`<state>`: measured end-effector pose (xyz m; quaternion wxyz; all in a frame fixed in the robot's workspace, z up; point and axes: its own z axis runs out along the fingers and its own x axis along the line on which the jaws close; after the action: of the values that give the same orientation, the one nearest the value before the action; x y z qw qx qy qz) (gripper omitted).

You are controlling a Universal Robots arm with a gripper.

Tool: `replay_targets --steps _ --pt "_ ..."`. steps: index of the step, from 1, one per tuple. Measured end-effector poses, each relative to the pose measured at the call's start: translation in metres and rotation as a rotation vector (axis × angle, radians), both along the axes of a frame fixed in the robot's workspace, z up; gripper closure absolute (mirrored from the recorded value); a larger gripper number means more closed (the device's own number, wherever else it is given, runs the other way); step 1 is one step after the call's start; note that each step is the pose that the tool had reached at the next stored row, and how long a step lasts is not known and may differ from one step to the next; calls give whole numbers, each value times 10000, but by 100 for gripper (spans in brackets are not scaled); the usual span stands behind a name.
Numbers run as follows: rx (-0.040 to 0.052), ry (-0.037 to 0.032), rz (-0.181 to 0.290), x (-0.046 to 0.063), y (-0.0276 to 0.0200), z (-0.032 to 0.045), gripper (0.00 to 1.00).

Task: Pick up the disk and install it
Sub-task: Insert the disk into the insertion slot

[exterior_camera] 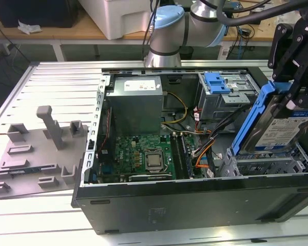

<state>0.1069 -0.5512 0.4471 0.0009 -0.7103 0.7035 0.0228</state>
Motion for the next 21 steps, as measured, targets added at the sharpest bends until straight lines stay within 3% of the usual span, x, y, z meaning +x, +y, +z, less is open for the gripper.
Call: replay_targets --steps 21 --pt "0 0 17 0 -1 -58 63"
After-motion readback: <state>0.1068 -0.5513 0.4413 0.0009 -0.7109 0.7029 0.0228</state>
